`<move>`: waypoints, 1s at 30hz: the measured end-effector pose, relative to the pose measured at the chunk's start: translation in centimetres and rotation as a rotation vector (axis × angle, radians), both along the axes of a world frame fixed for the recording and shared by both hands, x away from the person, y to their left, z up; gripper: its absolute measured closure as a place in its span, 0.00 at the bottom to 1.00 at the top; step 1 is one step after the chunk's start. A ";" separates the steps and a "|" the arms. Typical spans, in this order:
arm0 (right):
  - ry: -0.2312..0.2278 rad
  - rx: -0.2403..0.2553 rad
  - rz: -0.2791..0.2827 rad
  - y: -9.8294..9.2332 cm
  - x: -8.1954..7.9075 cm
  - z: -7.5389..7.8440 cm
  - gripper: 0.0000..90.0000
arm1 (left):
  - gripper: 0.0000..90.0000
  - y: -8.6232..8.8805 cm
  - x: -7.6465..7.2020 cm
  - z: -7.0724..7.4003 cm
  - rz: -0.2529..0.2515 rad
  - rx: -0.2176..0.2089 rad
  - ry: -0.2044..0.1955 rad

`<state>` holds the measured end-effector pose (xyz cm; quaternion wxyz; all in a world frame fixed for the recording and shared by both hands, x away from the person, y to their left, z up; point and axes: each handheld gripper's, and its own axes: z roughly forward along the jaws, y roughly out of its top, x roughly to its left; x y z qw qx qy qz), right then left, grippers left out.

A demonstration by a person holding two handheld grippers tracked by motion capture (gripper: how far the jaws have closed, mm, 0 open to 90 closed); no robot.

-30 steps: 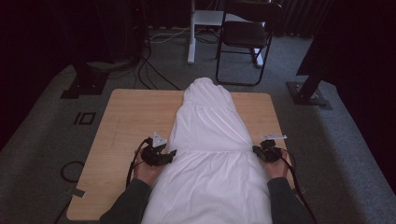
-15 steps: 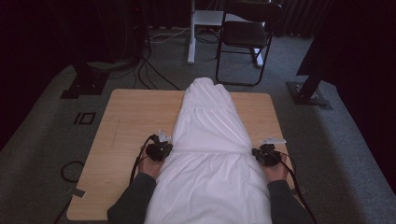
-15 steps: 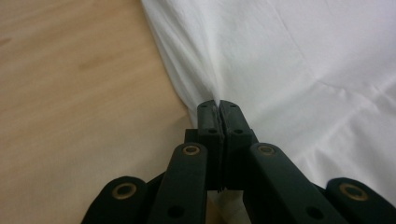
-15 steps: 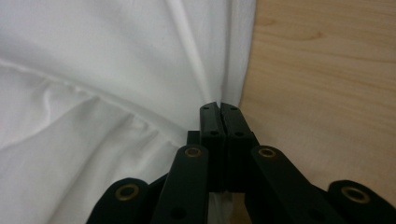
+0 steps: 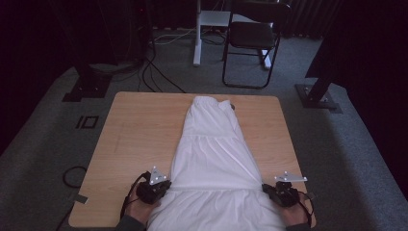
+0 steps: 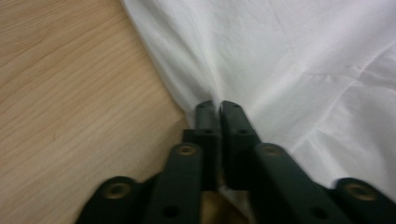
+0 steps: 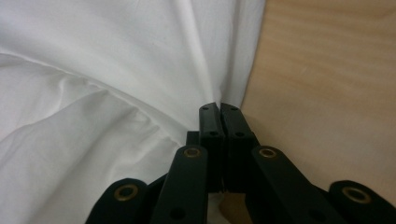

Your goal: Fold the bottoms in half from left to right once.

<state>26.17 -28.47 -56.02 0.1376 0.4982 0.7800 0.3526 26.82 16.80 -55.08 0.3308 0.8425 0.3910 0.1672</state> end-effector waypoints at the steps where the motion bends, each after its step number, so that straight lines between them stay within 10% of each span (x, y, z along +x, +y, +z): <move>1: 0.010 0.001 0.011 0.0 -0.3 0.1 0.91 | 0.85 0.1 0.0 0.2 0.004 0.005 -0.017; 4: -0.020 -0.018 0.048 -0.1 0.0 0.7 0.61 | 0.70 0.5 1.1 1.3 0.020 -0.044 -0.059; 12: -0.177 -0.003 0.109 2.6 8.5 4.7 0.58 | 0.64 -1.1 7.4 2.5 0.015 -0.048 -0.065; 21: -0.096 0.016 0.091 7.6 19.6 3.4 0.56 | 0.61 -2.8 9.4 0.7 -0.005 -0.040 -0.016; 25: -0.046 -0.006 0.073 8.4 21.1 2.1 0.56 | 0.59 -3.0 9.5 0.4 -0.008 -0.037 -0.011; 26: -0.031 -0.033 0.111 8.8 21.2 1.8 0.81 | 0.59 -3.2 9.4 0.2 -0.014 -0.032 -0.003; 30: -0.233 -0.120 0.024 8.5 19.1 4.5 0.96 | 0.58 -3.2 9.2 -0.3 -0.015 -0.043 -0.005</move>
